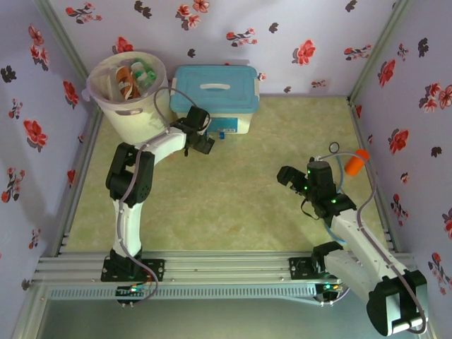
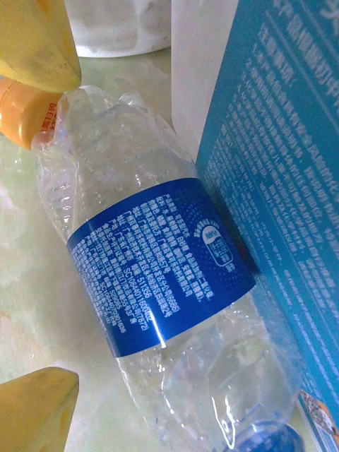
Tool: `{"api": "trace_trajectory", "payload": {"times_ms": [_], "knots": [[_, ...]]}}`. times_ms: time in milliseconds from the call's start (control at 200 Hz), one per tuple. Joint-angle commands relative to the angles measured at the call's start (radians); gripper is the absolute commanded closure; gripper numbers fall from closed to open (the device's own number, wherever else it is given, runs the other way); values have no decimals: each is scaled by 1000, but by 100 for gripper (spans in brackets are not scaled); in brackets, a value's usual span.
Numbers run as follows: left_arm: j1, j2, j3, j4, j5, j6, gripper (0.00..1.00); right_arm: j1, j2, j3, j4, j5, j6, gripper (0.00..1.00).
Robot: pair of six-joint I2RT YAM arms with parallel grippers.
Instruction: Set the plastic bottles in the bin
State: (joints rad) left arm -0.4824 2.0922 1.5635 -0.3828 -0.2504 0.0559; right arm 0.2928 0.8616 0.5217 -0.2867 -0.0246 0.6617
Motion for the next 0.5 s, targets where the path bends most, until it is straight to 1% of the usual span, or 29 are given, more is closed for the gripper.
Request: {"api": "trace_trajectory", "payload": {"times_ms": [0, 160, 265, 340, 355, 390, 490], "knots": [[-5, -8, 5, -42, 27, -14, 0, 4, 1, 5, 3, 20, -10, 1], [-48, -29, -26, -56, 47, -36, 0, 4, 17, 1, 23, 9, -2, 1], [-94, -57, -57, -54, 58, -64, 0, 3, 15, 1, 22, 7, -2, 1], [-130, -89, -89, -50, 66, -82, 0, 4, 9, -2, 17, 12, -3, 1], [-138, -96, -94, -51, 67, -110, 0, 4, 7, -2, 15, 14, -4, 1], [-157, -117, -108, -57, 68, -129, 0, 4, 3, -3, 13, 15, -5, 1], [-219, -193, -158, -41, 55, -141, 0, 3, -10, -6, 6, 24, -7, 1]]}}
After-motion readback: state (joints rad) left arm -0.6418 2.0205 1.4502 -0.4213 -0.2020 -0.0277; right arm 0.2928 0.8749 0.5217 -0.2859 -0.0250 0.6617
